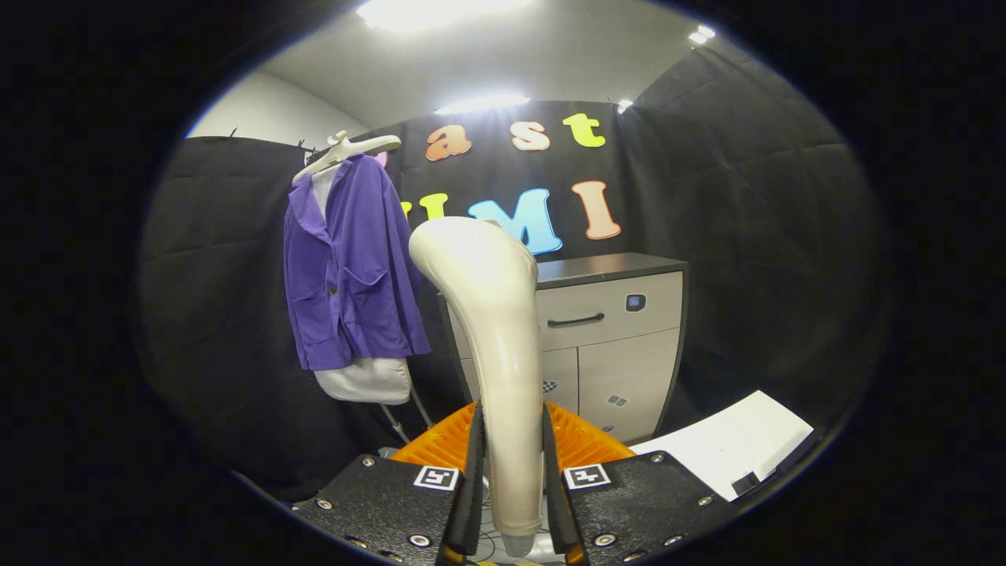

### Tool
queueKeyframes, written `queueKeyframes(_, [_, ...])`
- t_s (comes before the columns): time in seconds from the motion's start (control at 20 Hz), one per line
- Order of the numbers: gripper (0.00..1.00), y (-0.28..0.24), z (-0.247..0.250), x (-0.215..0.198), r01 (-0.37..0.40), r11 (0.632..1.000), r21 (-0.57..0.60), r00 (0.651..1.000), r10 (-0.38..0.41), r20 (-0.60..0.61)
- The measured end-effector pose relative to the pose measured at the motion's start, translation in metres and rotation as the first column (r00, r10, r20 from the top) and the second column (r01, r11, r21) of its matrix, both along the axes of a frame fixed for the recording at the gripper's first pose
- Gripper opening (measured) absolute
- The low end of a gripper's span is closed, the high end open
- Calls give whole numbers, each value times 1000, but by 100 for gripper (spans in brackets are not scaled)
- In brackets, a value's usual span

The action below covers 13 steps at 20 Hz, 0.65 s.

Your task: Iron the clothes twice with a garment steamer, once on the left side and once on the right side.

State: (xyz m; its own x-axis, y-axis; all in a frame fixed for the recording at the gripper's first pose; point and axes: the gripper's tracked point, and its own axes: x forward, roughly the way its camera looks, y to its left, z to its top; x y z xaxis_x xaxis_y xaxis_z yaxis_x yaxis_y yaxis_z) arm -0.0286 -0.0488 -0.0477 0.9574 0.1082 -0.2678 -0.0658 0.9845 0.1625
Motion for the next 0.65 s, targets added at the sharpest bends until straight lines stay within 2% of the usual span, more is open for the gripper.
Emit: queueKeyframes(0.65, [34, 38, 27, 4, -29, 1000, -5, 998, 30, 56])
